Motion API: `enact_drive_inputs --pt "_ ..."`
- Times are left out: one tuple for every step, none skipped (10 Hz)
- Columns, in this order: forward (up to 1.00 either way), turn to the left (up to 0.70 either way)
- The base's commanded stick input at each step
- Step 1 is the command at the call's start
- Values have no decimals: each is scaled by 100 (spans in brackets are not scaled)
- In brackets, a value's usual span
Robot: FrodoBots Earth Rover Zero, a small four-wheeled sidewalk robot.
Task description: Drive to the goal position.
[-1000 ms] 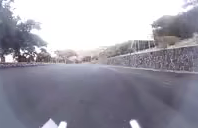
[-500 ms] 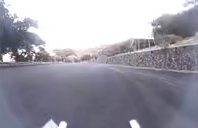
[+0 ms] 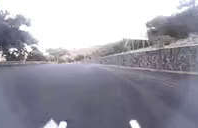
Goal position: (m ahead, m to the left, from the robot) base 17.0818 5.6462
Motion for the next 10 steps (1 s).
enact_drive_inputs --pt "70 0" --pt "70 0" --pt "70 0" --pt "70 0" --pt "70 0" --pt "70 0" --pt "70 0" --pt "70 0" --pt "70 0" --pt "70 0"
